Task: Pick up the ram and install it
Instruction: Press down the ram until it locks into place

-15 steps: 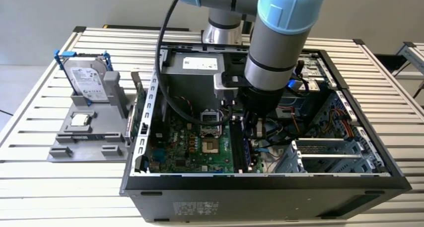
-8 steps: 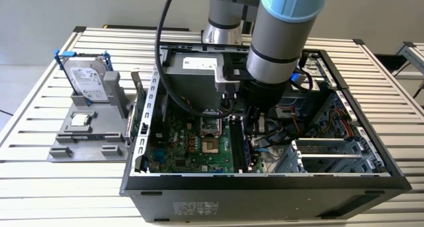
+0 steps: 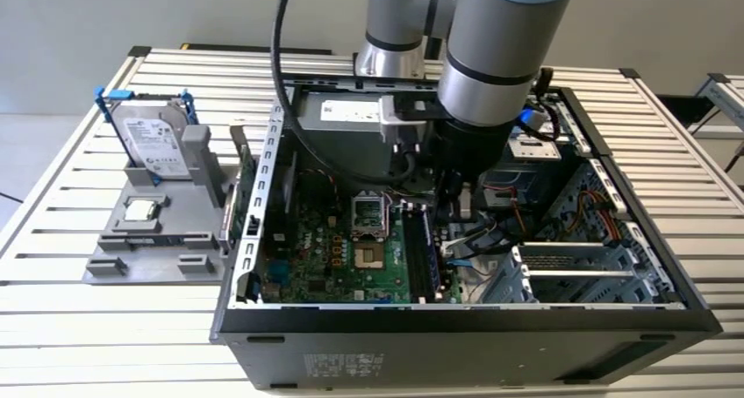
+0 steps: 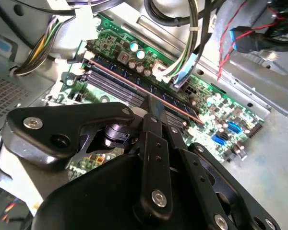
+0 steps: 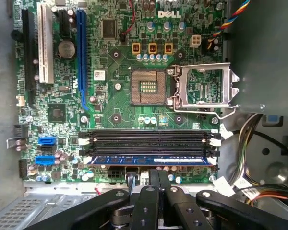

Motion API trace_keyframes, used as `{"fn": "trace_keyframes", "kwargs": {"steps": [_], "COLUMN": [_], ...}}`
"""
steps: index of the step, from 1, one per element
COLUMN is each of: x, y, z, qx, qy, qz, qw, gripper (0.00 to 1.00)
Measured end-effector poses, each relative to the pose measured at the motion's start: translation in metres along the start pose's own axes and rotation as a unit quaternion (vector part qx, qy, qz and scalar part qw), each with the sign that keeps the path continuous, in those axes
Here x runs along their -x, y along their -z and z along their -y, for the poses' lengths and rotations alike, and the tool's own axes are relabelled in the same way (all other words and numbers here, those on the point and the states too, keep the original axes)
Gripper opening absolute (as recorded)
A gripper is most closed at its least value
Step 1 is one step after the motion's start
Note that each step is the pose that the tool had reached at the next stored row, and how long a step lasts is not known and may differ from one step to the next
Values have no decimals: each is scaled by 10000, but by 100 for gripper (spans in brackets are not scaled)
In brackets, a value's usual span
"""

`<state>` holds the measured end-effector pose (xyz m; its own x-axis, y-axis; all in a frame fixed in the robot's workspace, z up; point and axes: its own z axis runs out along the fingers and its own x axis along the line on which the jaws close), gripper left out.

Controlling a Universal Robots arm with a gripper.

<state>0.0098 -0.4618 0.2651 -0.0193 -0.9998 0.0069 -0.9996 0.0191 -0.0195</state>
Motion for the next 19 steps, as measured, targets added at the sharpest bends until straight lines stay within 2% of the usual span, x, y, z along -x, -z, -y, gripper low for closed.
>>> {"fn": "trace_keyframes", "kwargs": {"steps": [6,19], "x": [-1,-2], "y": [144,321], "z": [2,6], "qx": [0,0], "qy": [-1,0], "qz": [1,3], "qw": [10000,10000], "gripper": [0,0]}}
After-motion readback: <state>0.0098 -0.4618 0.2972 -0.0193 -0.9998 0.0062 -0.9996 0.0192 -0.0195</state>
